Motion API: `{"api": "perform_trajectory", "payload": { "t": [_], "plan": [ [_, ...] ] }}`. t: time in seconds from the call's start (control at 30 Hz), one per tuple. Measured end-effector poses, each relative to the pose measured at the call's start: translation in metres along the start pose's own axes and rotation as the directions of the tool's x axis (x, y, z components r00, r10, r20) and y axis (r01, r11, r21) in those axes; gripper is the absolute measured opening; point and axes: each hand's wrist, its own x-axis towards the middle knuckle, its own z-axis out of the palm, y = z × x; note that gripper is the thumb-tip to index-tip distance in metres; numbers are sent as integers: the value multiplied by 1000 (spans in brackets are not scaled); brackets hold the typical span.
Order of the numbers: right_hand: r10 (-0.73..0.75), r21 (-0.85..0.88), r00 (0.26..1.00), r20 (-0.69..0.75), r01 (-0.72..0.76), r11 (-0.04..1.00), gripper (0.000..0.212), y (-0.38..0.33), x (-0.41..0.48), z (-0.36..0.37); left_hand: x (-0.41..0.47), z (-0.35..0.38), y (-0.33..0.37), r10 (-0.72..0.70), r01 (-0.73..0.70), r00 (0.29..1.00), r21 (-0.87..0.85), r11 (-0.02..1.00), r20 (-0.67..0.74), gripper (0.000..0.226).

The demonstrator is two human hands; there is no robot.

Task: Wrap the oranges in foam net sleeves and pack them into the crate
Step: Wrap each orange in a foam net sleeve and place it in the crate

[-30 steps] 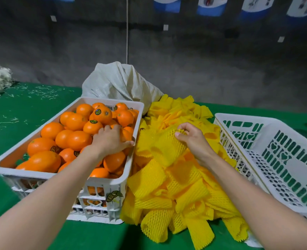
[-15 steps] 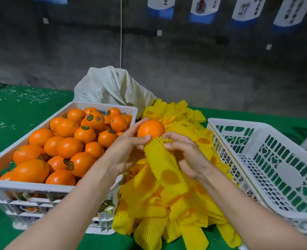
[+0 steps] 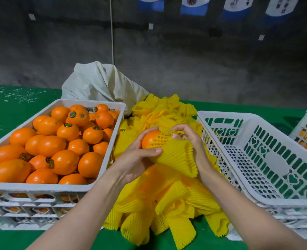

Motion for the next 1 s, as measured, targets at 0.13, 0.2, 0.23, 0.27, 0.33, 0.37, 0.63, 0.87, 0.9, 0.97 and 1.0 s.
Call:
{"api": "perform_trajectory", "payload": {
  "t": [0.13, 0.2, 0.23, 0.27, 0.33, 0.37, 0.63, 0.87, 0.9, 0.97, 1.0],
  "plan": [
    [-119, -64, 988, -101, 113, 992, 4, 8, -11, 7, 4, 4, -9, 4, -12, 997, -118, 993, -72, 72],
    [-248, -165, 961, -125, 226, 960, 6, 13, -18, 12, 5, 9, -14, -5, -9, 998, -234, 972, -57, 59],
    [-305, -238, 944, -123, 271, 933, 10, 16, -21, 16, 5, 13, -15, -10, 8, 1000, -287, 958, -6, 47],
    [-345, -297, 933, -107, 301, 906, 15, 18, -24, 20, 5, 16, -16, 8, 8, 999, -318, 948, 49, 43],
    [-314, -300, 947, -64, 282, 911, 16, 22, -28, 26, 9, 18, -22, 70, -42, 996, -397, 917, 55, 57],
    [-222, -214, 973, -64, 204, 955, 12, 20, -28, 28, 11, 21, -22, 62, -36, 997, -438, 898, 46, 63],
    [155, 202, 930, -333, -90, 975, 21, 5, 4, 23, 22, 20, -20, -74, 12, 986, -373, 928, -151, 54],
    [126, 170, 950, -285, -79, 982, 32, 14, 11, 17, 17, 25, -13, -217, 151, 967, -386, 910, -133, 72],
    [108, 156, 954, -281, -66, 986, 30, 14, 10, 17, 16, 26, -12, -213, 155, 971, -383, 910, -112, 71],
    [69, 141, 959, -276, -31, 990, 24, 13, 9, 15, 15, 26, -12, -213, 171, 975, -393, 904, -65, 67],
    [52, 135, 961, -272, -15, 991, 22, 13, 9, 15, 15, 26, -12, -222, 188, 974, -391, 901, -44, 66]
  ]
}}
